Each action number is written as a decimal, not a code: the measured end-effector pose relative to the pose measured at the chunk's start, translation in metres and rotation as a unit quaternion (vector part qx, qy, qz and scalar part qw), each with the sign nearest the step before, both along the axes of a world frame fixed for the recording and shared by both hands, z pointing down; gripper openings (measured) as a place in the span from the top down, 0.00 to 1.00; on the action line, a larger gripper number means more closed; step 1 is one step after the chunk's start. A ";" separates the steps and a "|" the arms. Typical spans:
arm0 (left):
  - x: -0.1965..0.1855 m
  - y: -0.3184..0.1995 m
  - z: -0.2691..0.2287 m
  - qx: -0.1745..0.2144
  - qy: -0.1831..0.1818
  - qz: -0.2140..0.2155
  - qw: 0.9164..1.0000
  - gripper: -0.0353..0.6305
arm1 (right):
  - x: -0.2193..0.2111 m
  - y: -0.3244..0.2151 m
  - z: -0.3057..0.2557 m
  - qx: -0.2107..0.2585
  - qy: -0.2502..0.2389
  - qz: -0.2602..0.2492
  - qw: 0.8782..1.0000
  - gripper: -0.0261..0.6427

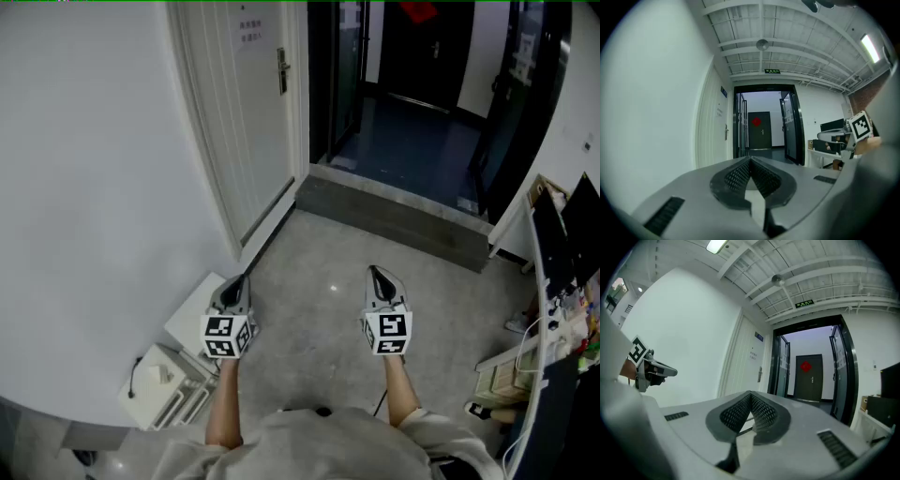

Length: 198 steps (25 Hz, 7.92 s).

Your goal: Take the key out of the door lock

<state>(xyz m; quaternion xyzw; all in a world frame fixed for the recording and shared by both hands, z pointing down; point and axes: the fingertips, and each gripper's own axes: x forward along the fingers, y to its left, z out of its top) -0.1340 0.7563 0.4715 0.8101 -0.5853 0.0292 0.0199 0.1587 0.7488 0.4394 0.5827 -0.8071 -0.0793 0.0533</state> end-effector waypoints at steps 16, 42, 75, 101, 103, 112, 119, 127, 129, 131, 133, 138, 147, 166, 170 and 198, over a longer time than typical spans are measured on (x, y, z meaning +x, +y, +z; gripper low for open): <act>0.049 -0.007 0.009 -0.013 -0.002 0.003 1.000 0.92 | 0.036 -0.008 0.006 0.001 -0.005 -0.013 1.000 0.93; 0.048 -0.163 0.071 -0.044 0.012 0.021 0.999 0.92 | 0.012 -0.162 0.055 -0.025 0.006 -0.021 0.999 0.93; -0.053 -0.628 0.048 -0.046 0.020 0.089 0.995 0.92 | -0.120 -0.595 0.032 -0.034 0.032 0.006 0.999 0.93; 0.013 -0.986 0.012 -0.025 -0.003 0.050 0.998 0.92 | -0.080 -0.974 0.012 -0.015 0.013 -0.060 0.998 0.93; 0.019 -1.015 0.007 -0.020 -0.002 0.047 0.999 0.92 | -0.076 -1.003 0.009 -0.011 0.014 -0.066 0.998 0.93; 0.035 -1.087 0.014 -0.033 -0.008 0.046 0.998 0.92 | -0.065 -1.076 0.026 -0.032 0.008 -0.073 0.997 0.93; 0.036 -1.118 0.032 -0.053 -0.012 0.058 0.997 0.92 | -0.073 -1.107 0.048 -0.058 0.010 -0.071 0.996 0.93; 0.036 -1.179 0.026 -0.037 -0.004 0.091 0.995 0.92 | -0.090 -1.160 0.044 -0.056 0.023 -0.055 0.997 0.93; 0.037 -1.195 0.023 -0.032 -0.004 0.105 0.994 0.92 | -0.096 -1.175 0.039 -0.051 0.024 -0.048 0.997 0.93; 0.037 -1.211 0.018 -0.029 -0.005 0.119 0.992 0.92 | -0.104 -1.191 0.033 -0.044 0.026 -0.042 0.998 0.93; 0.036 -1.225 0.015 -0.027 -0.003 0.133 0.991 0.92 | -0.110 -1.204 0.029 -0.039 0.027 -0.033 0.998 0.93; 0.037 -1.251 0.015 -0.022 0.010 0.167 0.986 0.92 | -0.122 -1.228 0.025 -0.035 0.018 -0.012 0.999 0.93; 0.037 -1.276 0.021 -0.026 0.022 0.169 0.985 0.92 | -0.133 -1.258 0.025 -0.032 0.028 -0.022 0.999 0.93; -0.009 -1.264 0.000 -0.012 0.010 -0.027 1.000 0.92 | -0.166 -1.298 0.011 -0.015 0.015 -0.207 0.978 0.93; -0.033 -1.246 -0.006 -0.002 0.013 -0.068 0.998 0.92 | -0.195 -1.291 0.003 -0.007 0.012 -0.249 0.968 0.93; -0.066 -1.224 -0.010 0.004 0.018 -0.103 0.994 0.92 | -0.247 -1.316 -0.055 0.159 0.232 -0.307 0.909 0.93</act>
